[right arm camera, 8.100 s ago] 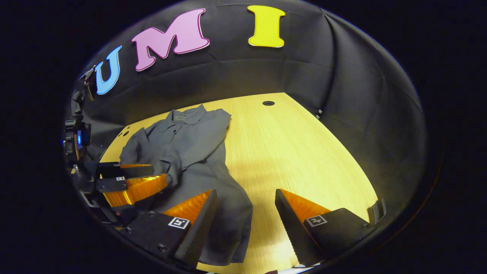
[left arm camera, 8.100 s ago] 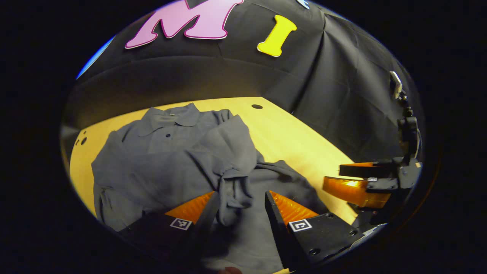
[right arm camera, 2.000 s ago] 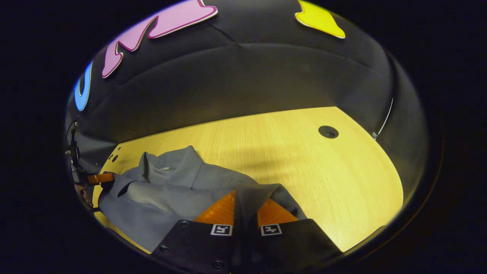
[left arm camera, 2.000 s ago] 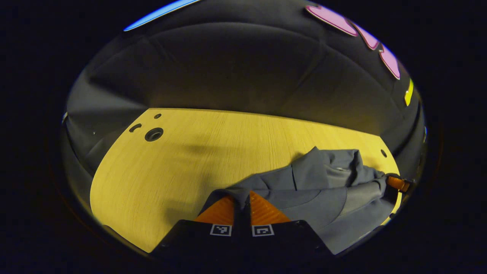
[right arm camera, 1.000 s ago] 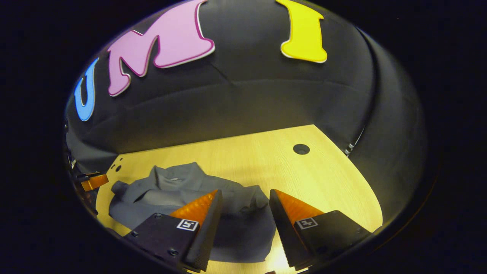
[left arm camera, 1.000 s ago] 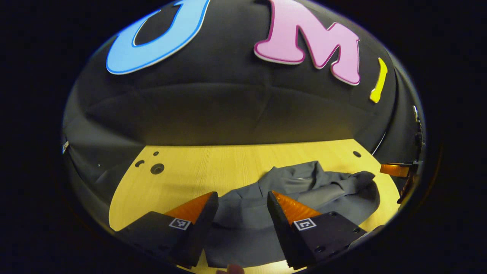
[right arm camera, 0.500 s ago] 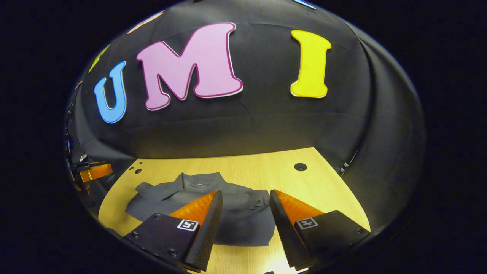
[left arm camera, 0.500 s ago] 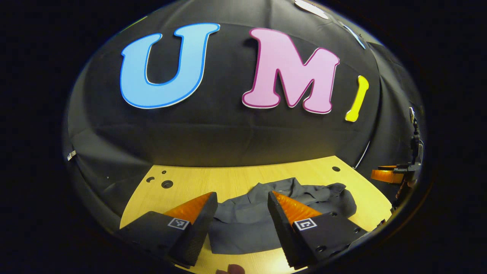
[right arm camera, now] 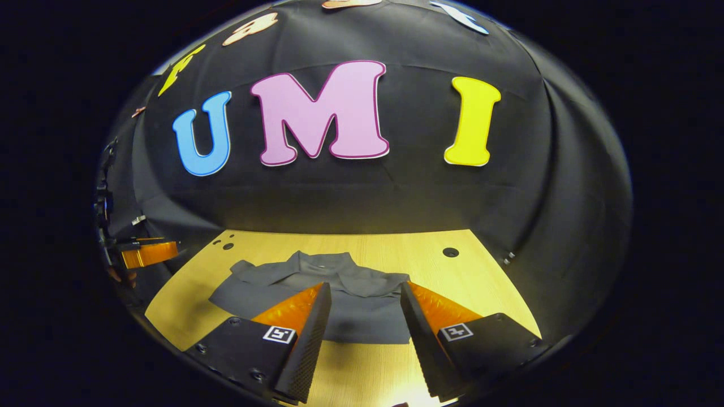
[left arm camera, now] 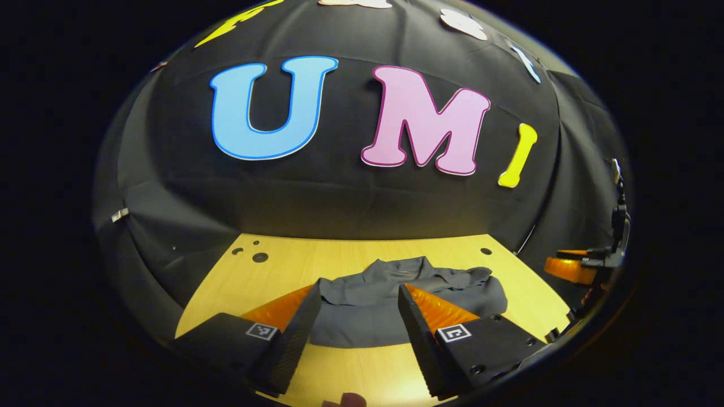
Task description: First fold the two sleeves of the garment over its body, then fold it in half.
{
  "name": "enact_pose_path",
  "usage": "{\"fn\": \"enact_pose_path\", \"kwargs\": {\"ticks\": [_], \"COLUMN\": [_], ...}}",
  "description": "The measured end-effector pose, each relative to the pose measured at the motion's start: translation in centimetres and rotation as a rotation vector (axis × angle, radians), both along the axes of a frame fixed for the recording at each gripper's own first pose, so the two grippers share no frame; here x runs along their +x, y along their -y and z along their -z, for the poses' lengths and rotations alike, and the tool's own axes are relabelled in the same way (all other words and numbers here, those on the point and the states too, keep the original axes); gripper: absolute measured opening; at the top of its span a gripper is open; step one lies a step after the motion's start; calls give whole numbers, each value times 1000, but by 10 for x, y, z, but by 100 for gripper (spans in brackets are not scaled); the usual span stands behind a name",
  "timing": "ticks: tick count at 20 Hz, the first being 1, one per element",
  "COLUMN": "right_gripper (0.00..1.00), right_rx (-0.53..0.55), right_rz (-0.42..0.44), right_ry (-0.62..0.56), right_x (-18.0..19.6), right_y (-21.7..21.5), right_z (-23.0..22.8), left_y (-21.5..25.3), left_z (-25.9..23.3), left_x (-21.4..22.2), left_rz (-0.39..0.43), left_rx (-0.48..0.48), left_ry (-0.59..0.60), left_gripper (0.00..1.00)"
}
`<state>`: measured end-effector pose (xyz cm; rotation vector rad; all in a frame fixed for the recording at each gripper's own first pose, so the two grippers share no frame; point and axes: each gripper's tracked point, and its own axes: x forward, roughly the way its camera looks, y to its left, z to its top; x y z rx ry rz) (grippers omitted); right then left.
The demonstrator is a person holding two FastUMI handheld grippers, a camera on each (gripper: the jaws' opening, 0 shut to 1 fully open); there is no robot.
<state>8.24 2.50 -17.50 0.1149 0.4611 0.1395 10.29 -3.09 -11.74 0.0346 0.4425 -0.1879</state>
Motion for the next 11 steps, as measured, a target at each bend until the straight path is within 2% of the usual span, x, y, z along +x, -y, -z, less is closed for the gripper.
{"fn": "enact_pose_path", "kwargs": {"ticks": [2, 5, 11], "right_gripper": [77, 77, 79], "right_rx": [15, 3, -23], "right_rz": [-13, -54, -100], "right_ry": [-3, -14, -123], "right_x": [-11, -18, -41], "right_y": [-12, -21, -22], "right_z": [-1, 7, 33], "left_y": [-4, -20, -13], "left_z": [-1, 2, 18], "left_x": [-17, -38, -66], "left_rz": [-25, -72, -123], "left_rx": [-14, 28, 2], "left_ry": [-2, -9, -50], "left_gripper": [87, 87, 87]}}
